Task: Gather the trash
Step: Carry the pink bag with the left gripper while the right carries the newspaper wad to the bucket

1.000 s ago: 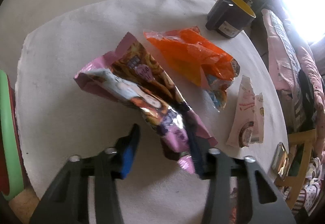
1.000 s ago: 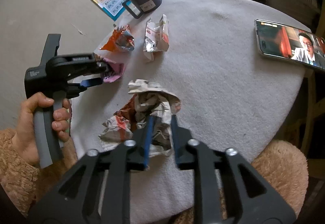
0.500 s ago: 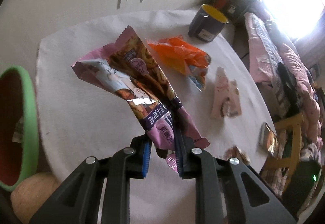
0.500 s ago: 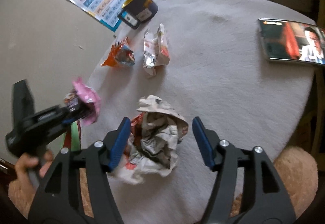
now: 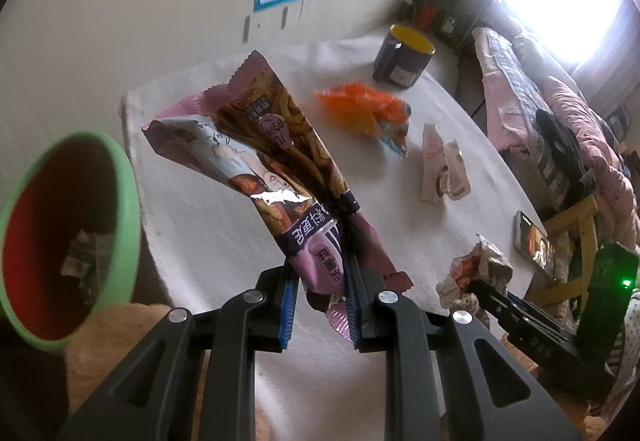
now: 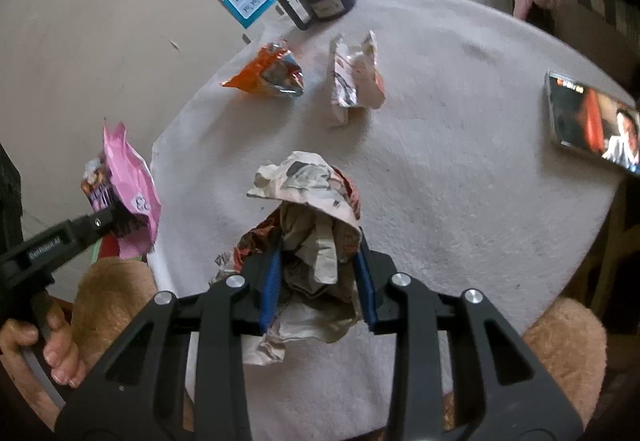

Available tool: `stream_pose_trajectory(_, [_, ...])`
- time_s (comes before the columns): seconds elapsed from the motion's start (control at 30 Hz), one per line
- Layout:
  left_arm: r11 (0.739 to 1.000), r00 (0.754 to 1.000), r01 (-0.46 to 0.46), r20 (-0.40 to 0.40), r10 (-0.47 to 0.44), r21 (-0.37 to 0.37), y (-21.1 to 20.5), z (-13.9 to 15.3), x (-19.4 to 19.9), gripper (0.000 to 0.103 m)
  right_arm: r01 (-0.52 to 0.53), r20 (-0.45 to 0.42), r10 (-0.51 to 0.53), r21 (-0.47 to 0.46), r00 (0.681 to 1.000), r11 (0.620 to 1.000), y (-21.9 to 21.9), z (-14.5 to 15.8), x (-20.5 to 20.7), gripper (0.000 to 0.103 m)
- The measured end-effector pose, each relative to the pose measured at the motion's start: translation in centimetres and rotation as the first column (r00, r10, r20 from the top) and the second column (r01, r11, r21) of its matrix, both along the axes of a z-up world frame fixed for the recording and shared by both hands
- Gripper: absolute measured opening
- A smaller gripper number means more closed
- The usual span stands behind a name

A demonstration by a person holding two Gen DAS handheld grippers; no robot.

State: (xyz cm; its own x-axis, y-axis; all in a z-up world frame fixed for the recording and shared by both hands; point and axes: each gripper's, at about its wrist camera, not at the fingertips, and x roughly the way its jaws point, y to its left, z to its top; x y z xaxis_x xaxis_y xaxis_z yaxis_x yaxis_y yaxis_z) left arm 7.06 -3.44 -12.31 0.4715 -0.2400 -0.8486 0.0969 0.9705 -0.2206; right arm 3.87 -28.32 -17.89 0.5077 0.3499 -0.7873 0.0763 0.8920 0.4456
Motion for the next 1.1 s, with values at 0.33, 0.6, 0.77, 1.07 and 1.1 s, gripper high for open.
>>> stream_pose_trajectory(0.33, [1.000,0.997,0.024,0.068,-0.024,0.014,0.6,1.9,-1.0,0.019,-0.049,0.077,0.054,-0.062,0.996,0.997,2.6,3.8,-0.2,0.033])
stream_pose_trajectory(0.6, [0.999,0.994,-0.029,0.103,0.030,-0.018,3.2,3.3,-1.8,0.019,-0.081,0.112,0.090,-0.083,0.990,0.993,4.8,6.2,-0.4,0.033])
stream_pose_trajectory(0.77, [0.998,0.989,-0.054,0.135,0.057,-0.027,4.8,4.2,-2.2,0.019,-0.115,0.127,0.127,-0.103,0.984,0.988,6.7,7.4,-0.3,0.033])
stream_pose_trajectory(1.07, [0.987,0.968,-0.157,0.193,0.160,-0.031,10.0,5.8,-2.6,0.019,-0.168,0.136,0.186,-0.134,0.973,0.977,9.7,8.6,0.1,0.033])
stream_pose_trajectory(1.1, [0.984,0.965,-0.172,0.192,0.176,-0.037,10.8,5.8,-2.6,0.019,-0.174,0.133,0.192,-0.135,0.972,0.976,10.0,8.6,0.2,0.033])
